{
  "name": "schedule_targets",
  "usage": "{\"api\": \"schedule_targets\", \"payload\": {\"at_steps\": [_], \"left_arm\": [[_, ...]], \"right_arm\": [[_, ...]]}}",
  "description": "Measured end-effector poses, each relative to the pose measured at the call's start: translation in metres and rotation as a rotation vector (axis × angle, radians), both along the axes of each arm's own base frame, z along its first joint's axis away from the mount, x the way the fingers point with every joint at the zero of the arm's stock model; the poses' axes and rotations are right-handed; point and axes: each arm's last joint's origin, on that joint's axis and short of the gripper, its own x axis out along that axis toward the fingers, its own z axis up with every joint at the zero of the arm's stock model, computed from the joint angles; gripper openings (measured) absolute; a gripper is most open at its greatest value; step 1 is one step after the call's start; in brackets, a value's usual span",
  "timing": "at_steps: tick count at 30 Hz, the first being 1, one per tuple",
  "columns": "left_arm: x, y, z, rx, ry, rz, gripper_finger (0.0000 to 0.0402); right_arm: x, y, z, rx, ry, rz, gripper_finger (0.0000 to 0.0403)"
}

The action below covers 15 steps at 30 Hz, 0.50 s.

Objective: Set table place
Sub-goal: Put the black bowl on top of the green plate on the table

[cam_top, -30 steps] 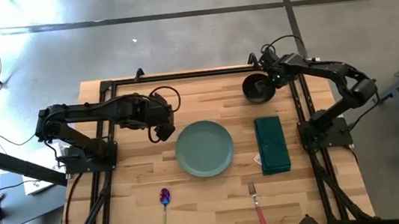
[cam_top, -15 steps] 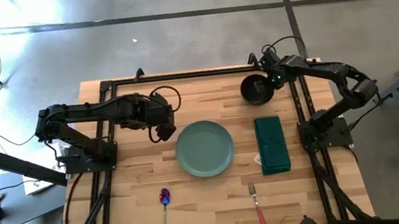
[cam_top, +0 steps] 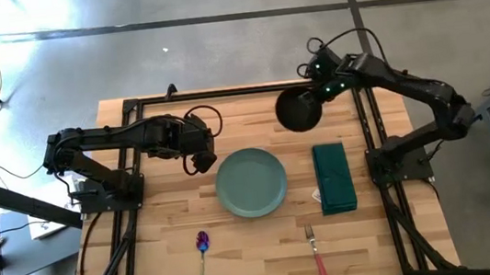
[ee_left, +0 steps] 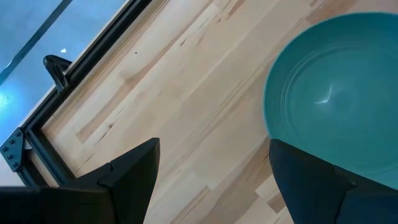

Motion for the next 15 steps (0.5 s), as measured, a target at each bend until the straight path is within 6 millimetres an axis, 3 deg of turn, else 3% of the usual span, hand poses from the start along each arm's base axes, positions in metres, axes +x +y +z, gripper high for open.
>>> {"api": "schedule_targets", "payload": {"at_steps": [4, 7, 11, 15], "left_arm": [[0.000, 0.000, 0.000, 0.000, 0.001, -0.002, 0.0287], [0.000, 0.000, 0.000, 0.000, 0.004, -0.006, 0.0287], [0.000, -0.001, 0.000, -0.020, 0.008, -0.028, 0.0287], [0.000, -0.001, 0.000, -0.021, 0.012, -0.035, 0.0287]], "right_arm": [[0.023, 0.027, 0.026, -0.041, -0.100, 0.106, 0.0000], [0.036, 0.046, 0.032, -0.051, -0.157, 0.157, 0.0000], [0.055, 0.071, 0.026, -0.031, -0.169, 0.200, 0.0000], [0.086, 0.090, 0.003, 0.005, -0.125, 0.243, 0.0000]]}}
